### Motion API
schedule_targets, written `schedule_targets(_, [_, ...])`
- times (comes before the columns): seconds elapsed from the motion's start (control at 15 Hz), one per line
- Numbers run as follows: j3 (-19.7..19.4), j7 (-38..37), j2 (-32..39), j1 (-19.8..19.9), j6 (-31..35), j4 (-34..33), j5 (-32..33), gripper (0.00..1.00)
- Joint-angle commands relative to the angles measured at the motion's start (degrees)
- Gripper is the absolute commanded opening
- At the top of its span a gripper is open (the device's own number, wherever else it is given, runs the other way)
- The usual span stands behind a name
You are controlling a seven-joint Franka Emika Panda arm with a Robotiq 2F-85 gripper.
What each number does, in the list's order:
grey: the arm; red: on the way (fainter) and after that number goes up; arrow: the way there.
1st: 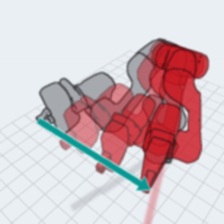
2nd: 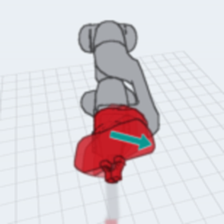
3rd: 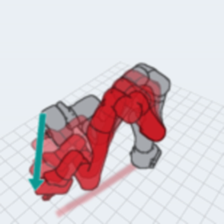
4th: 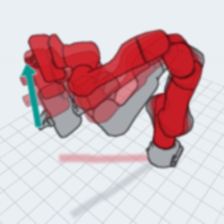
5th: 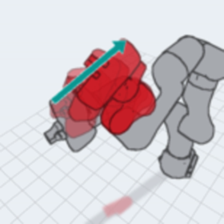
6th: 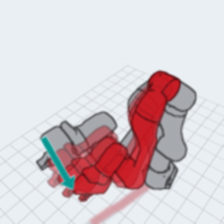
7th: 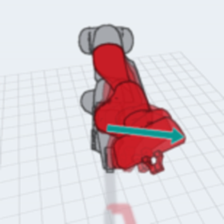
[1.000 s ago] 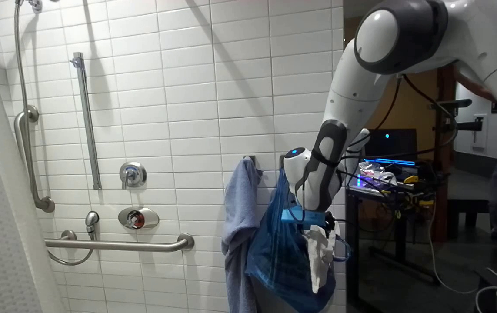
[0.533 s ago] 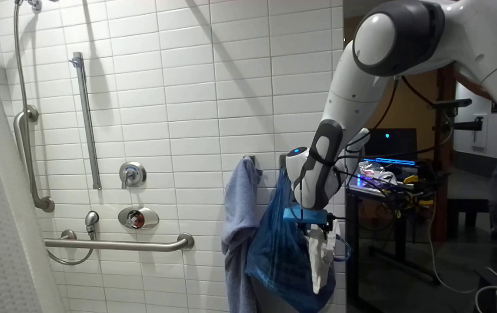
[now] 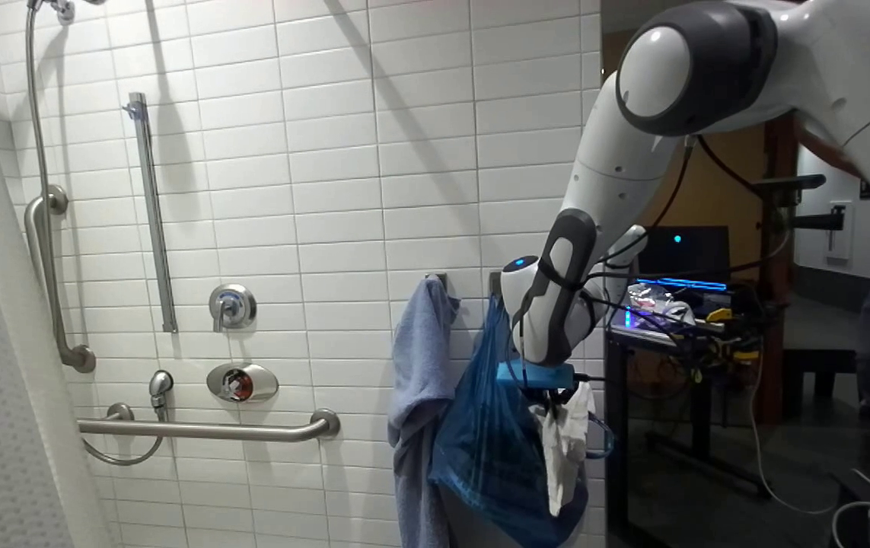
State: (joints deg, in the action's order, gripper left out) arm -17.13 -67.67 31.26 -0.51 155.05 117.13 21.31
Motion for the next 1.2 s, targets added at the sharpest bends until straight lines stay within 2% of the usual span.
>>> schedule_targets(0.0, [-2.34, 1.17, -1.57, -2.22, -0.38, 1.03, -1.01, 0.0])
schedule_targets(0.67, [-8.66, -1.35, -4.76, -9.23, 5.67, 3.07, 2.65, 0.01])
schedule_targets(1.13, [-15.19, -4.18, -7.97, -15.39, 10.84, 7.31, 9.33, 0.01])
